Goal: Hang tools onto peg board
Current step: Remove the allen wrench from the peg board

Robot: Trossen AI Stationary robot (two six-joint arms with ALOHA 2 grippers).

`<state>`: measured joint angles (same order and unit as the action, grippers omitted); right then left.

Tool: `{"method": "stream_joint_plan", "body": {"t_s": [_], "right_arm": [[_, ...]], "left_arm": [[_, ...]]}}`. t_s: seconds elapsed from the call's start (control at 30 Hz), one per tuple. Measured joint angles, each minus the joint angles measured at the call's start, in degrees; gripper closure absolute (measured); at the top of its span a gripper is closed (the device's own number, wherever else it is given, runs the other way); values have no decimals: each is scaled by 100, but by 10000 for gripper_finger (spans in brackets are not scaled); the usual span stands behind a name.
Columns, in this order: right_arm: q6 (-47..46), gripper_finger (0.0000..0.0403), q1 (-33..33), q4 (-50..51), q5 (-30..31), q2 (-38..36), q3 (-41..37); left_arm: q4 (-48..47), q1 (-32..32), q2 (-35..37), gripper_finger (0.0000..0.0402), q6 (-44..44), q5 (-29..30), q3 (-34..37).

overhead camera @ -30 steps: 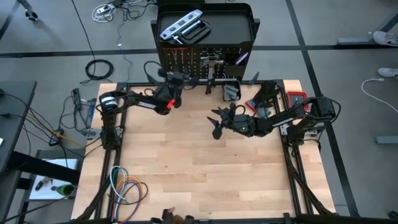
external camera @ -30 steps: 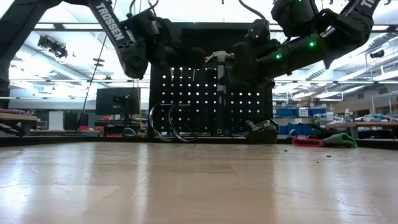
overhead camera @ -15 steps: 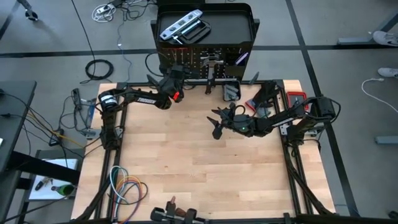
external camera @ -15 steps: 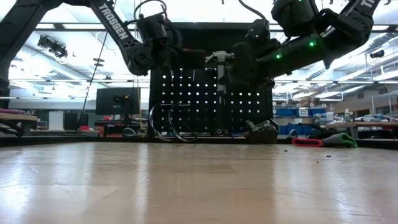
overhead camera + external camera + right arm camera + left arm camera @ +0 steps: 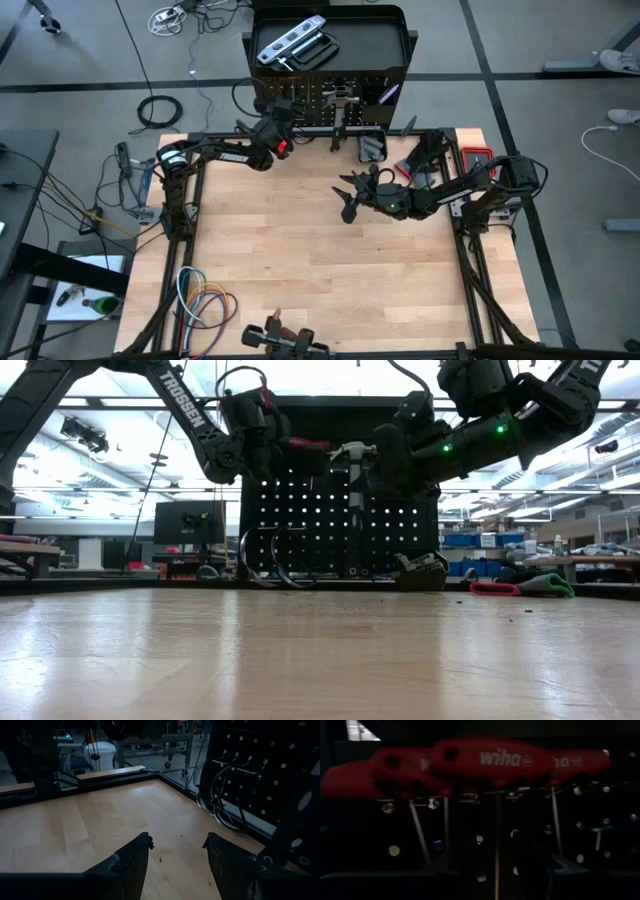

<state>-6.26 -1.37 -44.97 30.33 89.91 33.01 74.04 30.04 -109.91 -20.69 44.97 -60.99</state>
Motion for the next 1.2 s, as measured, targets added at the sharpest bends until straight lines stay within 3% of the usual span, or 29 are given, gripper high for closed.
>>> {"method": "stream_joint_plan", "body": {"t_s": [0.5,0.63,0.8,1.2], "right_arm": [[4,198,-11,-2,0,0,0],[2,198,-26,0,0,0,0],[2,198,-26,2,2,0,0],[4,198,-26,13,2,0,0]], "left_arm": [[-249,197,0,272,-3,-297,0],[-286,212,0,305,-138,-308,0],[-393,212,0,389,-124,-330,0],[-146,60,4,400,-43,15,0]]}}
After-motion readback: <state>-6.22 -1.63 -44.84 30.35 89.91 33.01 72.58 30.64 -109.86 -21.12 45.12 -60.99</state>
